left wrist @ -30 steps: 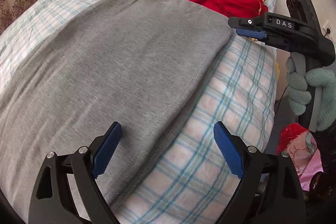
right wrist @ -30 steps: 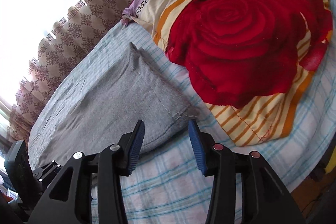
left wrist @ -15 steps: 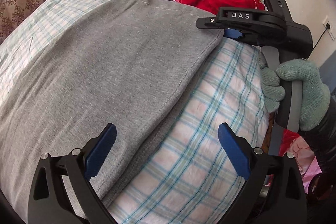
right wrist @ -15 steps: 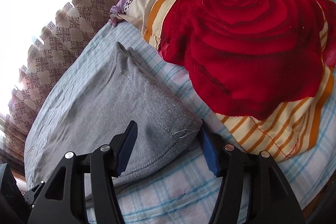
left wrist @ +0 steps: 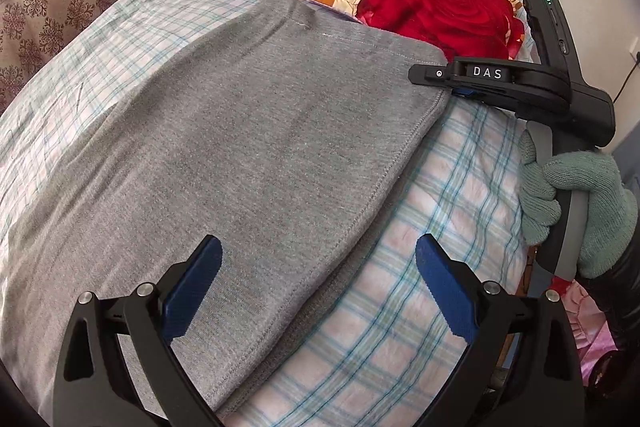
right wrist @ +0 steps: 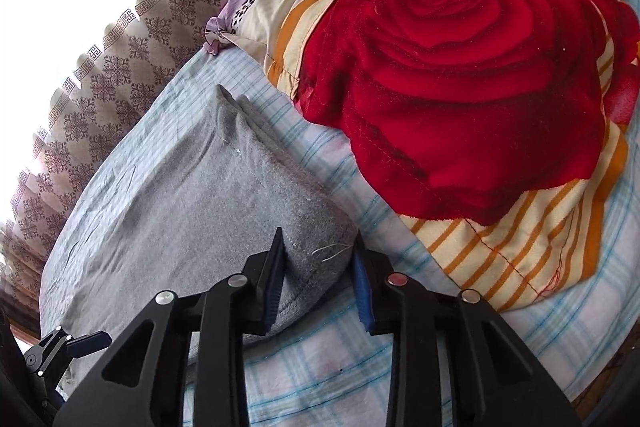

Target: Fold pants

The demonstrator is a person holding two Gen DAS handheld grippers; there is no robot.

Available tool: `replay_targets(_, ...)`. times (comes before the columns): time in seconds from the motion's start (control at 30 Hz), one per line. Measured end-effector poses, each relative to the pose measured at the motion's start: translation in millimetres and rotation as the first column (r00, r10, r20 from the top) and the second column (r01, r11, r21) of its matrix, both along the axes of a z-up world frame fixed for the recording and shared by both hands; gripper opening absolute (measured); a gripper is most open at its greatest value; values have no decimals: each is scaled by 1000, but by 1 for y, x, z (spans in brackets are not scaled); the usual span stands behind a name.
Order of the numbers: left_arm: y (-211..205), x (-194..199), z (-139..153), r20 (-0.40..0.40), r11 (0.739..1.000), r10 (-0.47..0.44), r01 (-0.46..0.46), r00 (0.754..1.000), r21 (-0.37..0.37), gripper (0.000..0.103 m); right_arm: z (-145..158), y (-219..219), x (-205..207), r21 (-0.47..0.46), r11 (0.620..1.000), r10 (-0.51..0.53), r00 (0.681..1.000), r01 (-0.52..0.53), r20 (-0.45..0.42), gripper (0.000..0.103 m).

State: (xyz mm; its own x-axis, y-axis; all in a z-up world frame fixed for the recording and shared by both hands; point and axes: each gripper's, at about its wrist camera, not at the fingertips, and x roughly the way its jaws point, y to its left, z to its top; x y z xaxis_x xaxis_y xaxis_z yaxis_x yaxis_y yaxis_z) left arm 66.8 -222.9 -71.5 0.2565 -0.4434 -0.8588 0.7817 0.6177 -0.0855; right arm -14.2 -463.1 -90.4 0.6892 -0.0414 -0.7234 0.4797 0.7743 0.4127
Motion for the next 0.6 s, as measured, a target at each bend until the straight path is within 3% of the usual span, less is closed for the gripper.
replay_targets(0.27, 5, 25, 11, -17, 998, 49, -50, 999, -33, 98, 23, 12, 0, -71, 997, 28, 999, -25, 41, 23)
replay_targets(0.43, 13, 63, 21, -139, 985, 122, -137, 983, -108, 99, 50, 38, 0, -215, 974, 91, 994, -75, 67, 23)
replay_targets(0.6, 17, 107, 31, -287, 953, 183, -241, 940, -183, 99, 72, 77, 2, -383, 912, 182, 982, -145, 60, 23)
